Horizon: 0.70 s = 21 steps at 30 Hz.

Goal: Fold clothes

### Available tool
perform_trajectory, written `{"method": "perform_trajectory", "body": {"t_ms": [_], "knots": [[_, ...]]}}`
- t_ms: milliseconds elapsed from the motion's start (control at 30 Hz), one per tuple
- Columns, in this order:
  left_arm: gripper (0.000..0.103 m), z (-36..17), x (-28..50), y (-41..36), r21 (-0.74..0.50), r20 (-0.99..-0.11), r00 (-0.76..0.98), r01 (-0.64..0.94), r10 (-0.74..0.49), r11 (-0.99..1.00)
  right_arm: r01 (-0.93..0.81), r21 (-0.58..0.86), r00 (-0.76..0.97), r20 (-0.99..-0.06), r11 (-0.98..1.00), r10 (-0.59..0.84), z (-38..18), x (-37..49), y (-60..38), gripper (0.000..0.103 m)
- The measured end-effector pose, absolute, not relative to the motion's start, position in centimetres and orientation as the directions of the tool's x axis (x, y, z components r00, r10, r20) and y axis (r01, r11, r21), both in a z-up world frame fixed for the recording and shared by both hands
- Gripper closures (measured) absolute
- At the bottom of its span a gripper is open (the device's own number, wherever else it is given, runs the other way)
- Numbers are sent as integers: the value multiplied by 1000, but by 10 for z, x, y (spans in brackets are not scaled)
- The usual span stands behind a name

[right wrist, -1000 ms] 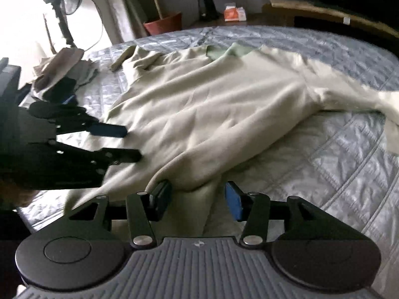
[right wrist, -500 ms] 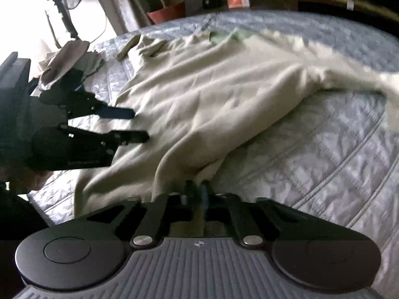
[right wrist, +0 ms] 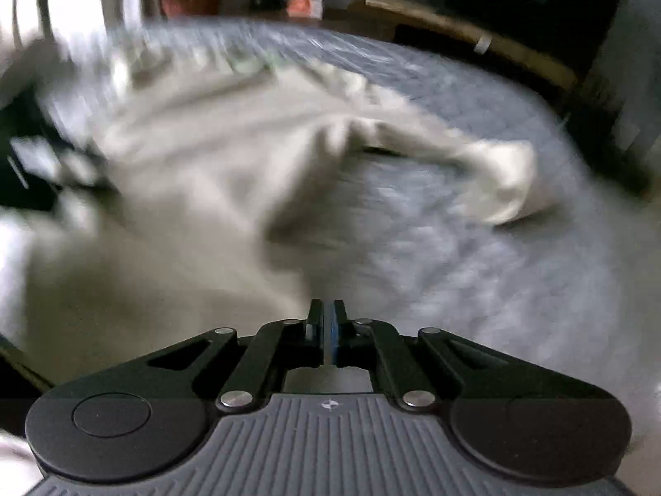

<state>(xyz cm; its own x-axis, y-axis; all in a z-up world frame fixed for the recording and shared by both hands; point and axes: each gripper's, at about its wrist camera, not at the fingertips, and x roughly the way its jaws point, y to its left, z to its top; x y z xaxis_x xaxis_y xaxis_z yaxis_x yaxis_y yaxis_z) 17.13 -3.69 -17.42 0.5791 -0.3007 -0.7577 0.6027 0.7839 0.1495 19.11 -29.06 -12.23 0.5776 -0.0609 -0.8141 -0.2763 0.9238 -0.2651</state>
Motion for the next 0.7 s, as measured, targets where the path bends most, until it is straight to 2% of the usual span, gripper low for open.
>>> {"method": "perform_trajectory", "body": {"t_ms": [33, 133, 200, 300, 333, 400, 433, 467, 567, 700], "knots": [[57, -174, 171, -37, 151, -758, 579, 603, -301, 783, -284, -318, 575, -811, 905, -105, -126, 191, -288, 92], [57, -174, 171, -37, 144, -760, 576, 599, -300, 787, -241, -191, 568, -823, 952, -21, -120, 191, -300, 92], [55, -174, 173, -35, 126, -765, 568, 595, -304, 794, -225, -177, 575, -818, 958, -17, -119, 193, -301, 90], [54, -173, 177, -31, 103, -769, 560, 585, -308, 804, -382, -89, 576, -801, 920, 162, -104, 187, -282, 87], [55, -172, 179, -28, 100, -768, 563, 576, -305, 811, -469, -92, 577, -785, 878, 225, -96, 180, -267, 82], [55, -170, 183, -23, 90, -763, 574, 550, -297, 830, -619, -112, 557, -760, 777, 334, -83, 164, -234, 65], [57, -169, 185, -21, 85, -761, 579, 537, -294, 839, -681, -122, 538, -753, 722, 380, -78, 156, -217, 48], [58, -168, 187, -18, 78, -758, 584, 524, -291, 848, -725, -110, 505, -756, 680, 416, -76, 150, -200, 45], [58, -162, 190, -8, 55, -741, 607, 481, -286, 875, -805, -78, 421, -773, 588, 474, -82, 137, -157, 47], [58, -160, 195, 7, 44, -732, 635, 405, -246, 913, -860, -147, 377, -829, 489, 413, -112, 123, -112, 51]]}}
